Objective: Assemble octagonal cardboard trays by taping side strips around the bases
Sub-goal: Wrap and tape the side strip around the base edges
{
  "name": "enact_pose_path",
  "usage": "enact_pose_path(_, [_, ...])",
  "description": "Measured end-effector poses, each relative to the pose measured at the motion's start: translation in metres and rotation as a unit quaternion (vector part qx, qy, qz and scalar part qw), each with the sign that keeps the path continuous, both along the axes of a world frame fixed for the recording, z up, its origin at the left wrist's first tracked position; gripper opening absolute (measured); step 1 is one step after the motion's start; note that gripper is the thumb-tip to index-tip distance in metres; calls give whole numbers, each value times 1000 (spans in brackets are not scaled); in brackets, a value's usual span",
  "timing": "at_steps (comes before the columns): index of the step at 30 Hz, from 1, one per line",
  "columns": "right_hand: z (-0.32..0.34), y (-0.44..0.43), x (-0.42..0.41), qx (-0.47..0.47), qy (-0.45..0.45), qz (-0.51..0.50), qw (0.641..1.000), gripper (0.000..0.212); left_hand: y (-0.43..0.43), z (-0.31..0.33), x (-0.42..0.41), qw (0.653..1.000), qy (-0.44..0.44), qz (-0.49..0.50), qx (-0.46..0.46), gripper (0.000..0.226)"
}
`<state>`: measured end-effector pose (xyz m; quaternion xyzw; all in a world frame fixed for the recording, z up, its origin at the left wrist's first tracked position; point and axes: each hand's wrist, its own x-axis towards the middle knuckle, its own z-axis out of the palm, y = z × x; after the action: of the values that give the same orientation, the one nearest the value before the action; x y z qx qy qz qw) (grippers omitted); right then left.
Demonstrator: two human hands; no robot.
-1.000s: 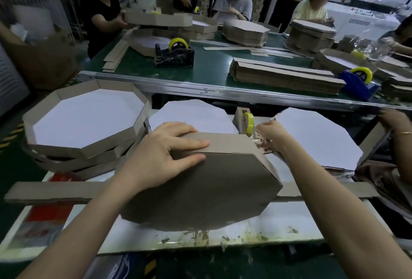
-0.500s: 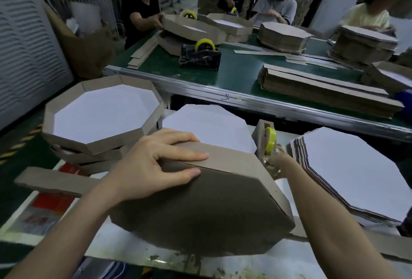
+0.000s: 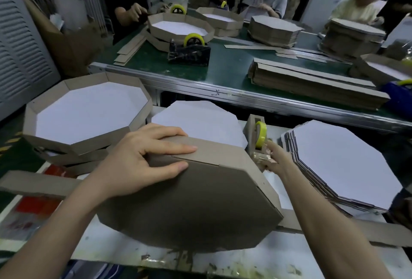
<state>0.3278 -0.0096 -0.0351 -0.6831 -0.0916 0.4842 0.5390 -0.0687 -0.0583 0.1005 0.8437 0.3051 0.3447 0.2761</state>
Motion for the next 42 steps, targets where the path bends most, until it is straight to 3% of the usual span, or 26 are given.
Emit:
enact_pose_path(4, [-6,-20,-5,59,10,-52,997,30,0,-1,0,1000,-2,-7,2,35])
enact_pose_path(6, [-6,-31,-9,62,-5,-44,997,23,0,-1,0,1000,-4,-6,2,36])
enact_pose_path(8, [-13,-42,-10,43,-21,-22,999,20,0,-1,0,1000,-4,-5,4,36])
enact_pose_path(11, [-26,-56,-11,5,-59,4,998,34,-1,-3,-1,1000,-1,-6,10,35])
enact_pose_path(14, [-34,-59,-11,-16,-94,16,995,35,0,-4,-1,1000,-2,-5,8,33])
enact_pose_path(23, [-43,-59,-6,-65,-200,37,977,18,4,-1,5,1000,-3,0,9,31])
enact_pose_path(25, [-48,-66,-7,-92,-231,75,966,13,4,-2,4,1000,-5,0,6,32])
enact_pose_path(30, [-15,-60,-32,-124,-263,256,922,29,5,-3,2,1000,7,-7,19,32])
enact_pose_path(33, [19,-39,-48,-89,-304,365,876,10,4,-4,-1,1000,6,-8,27,31])
enact_pose_path(37, [68,-19,-65,8,-338,374,864,2,-5,-3,-6,999,3,-4,37,30])
enact_pose_path(38, [83,-16,-71,24,-359,376,854,7,-8,-3,-7,999,7,-2,40,30])
enact_pose_path(41, [122,-17,-91,59,-323,406,853,70,-16,2,-7,998,31,7,50,28])
enact_pose_path(42, [134,-21,-100,68,-307,404,859,78,-18,4,-6,997,42,10,60,26])
